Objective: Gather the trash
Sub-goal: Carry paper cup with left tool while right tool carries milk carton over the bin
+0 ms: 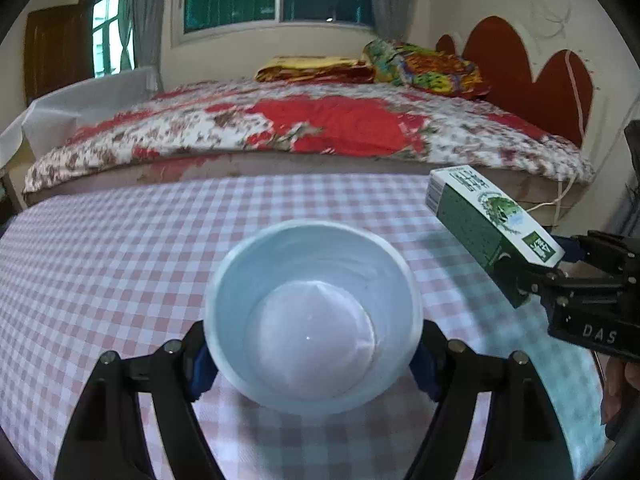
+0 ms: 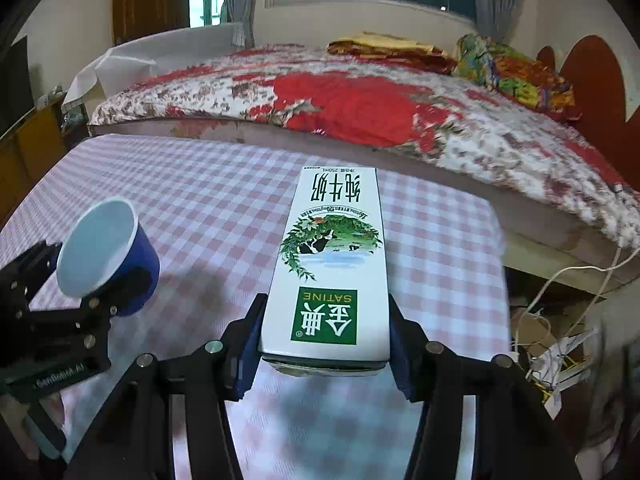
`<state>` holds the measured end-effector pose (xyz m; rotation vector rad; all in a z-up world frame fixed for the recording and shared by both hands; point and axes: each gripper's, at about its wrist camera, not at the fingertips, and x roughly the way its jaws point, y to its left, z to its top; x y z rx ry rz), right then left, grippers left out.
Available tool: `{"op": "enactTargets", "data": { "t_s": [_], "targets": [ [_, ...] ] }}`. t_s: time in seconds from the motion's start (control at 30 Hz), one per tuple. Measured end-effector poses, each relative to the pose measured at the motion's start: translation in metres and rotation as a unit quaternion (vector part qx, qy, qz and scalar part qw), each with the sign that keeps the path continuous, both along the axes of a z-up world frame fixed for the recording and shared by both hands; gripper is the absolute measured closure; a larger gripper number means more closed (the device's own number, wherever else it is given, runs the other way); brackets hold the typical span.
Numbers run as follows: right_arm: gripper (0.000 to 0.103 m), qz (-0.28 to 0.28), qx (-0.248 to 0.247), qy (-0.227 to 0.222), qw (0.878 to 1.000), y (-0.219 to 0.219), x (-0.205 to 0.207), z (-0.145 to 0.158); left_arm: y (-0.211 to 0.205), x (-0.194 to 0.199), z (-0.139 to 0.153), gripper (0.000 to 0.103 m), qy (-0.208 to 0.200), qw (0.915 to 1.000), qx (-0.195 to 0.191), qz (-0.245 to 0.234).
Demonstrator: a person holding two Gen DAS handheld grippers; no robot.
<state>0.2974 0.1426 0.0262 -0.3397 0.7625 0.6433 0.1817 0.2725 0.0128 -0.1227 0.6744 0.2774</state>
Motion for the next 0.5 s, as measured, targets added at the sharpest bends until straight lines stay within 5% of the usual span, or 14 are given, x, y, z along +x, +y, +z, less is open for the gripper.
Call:
{"op": "enactTargets", "data": {
  "t_s": [0.5],
  "targets": [
    [0.047,-0.026,0.031,-0.026,0.999,-0.104,-0.068,0.031,-0.075,-0.033,0.019,0.025,-0.012,0.9983,0.009,-0.056]
  ]
}}
